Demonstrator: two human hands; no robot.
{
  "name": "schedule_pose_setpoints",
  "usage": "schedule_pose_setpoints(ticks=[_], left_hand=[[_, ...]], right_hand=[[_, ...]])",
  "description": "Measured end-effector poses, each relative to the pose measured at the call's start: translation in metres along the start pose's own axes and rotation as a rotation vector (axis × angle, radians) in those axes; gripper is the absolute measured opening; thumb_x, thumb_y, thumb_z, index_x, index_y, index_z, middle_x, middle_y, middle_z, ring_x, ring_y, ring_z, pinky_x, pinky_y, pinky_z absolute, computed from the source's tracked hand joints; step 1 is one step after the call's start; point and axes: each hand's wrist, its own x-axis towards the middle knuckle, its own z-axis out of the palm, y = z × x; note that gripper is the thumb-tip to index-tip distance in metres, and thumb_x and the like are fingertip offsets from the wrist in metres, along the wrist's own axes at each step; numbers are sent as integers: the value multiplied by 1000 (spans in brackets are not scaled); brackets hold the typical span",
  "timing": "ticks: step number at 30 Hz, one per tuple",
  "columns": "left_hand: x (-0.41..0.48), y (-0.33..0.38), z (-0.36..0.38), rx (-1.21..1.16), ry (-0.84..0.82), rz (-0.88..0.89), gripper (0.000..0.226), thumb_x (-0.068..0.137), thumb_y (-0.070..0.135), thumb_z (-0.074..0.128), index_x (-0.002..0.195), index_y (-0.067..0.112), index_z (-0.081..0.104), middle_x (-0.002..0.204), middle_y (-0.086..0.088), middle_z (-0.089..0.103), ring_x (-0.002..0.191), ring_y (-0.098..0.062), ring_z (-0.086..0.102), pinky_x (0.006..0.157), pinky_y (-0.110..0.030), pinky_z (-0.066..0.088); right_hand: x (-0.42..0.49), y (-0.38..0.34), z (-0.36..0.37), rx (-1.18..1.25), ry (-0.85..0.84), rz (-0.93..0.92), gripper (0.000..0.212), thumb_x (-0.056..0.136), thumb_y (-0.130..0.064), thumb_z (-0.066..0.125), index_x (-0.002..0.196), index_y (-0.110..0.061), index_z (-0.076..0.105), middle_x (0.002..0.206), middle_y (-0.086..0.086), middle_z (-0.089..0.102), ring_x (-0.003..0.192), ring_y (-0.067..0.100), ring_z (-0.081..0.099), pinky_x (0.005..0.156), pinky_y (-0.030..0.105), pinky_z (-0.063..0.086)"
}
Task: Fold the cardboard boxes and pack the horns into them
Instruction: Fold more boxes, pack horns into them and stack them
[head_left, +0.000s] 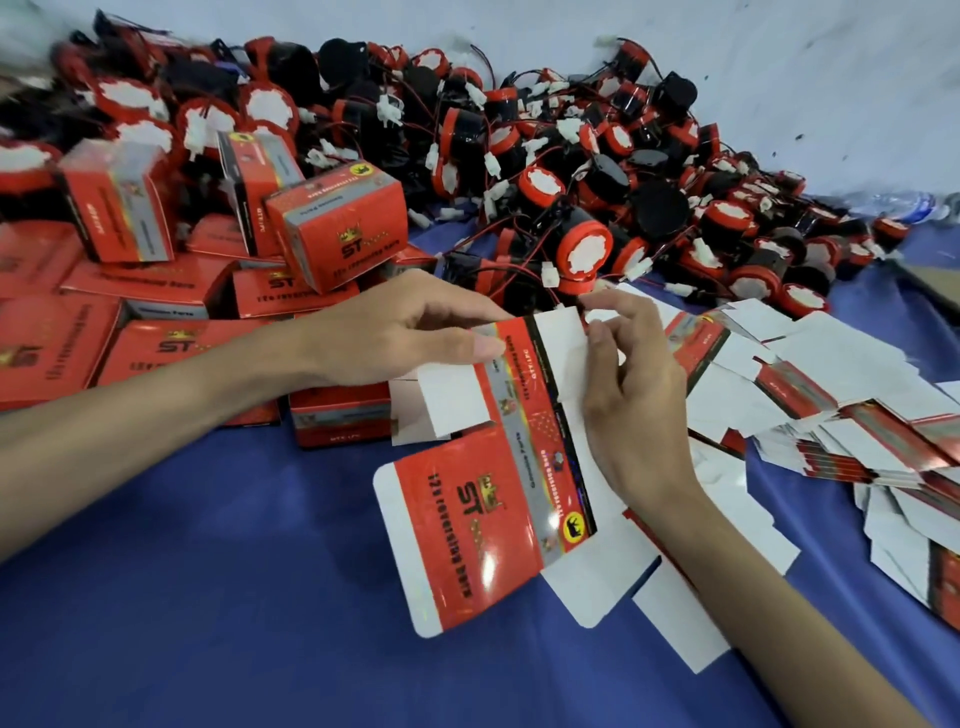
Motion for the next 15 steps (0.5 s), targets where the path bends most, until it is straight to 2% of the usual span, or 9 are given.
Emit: schedule_pose_setpoints(ticks=[2,5,9,12,15], left_hand=[[-3,0,-2,6,-40,7,34,88,16,59,122,14,58,109,11,71,100,-7,68,81,-16,51],[-3,3,0,115,-71,21,50,82,16,67,129,18,51,115,11,68,105,-4,65,84,-15,49],[-3,2,-2,117,-49,-11,56,81,19,70,132,18,48,115,9,68,103,-7,66,80,-18,52],[-5,11,-2,12,-20,-13,62,78,40,72,131,17,50,115,6,68,104,-10,66,82,-20,52],[-5,14,2,43,50,-13,61,70,43,63,125,18,56,116,-6,68,107,-20,65,93,-40,51]], right_hand=[[0,-2,-1,43,11,45,17,103,-19,39,112,-30,48,75,-3,59,55,15,52,48,31,41],[1,-2,0,71,17,117,16,104,-19,38,109,-31,47,81,1,62,64,23,60,51,39,48],[2,1,2,94,10,183,17,103,-20,38,108,-33,47,84,-8,62,63,7,61,47,25,46],[5,5,2,100,66,188,18,103,-16,39,105,-29,50,76,-9,57,55,1,50,49,16,36],[9,5,-2,107,118,213,19,103,-15,39,100,-30,50,78,-7,55,58,1,45,55,16,32]])
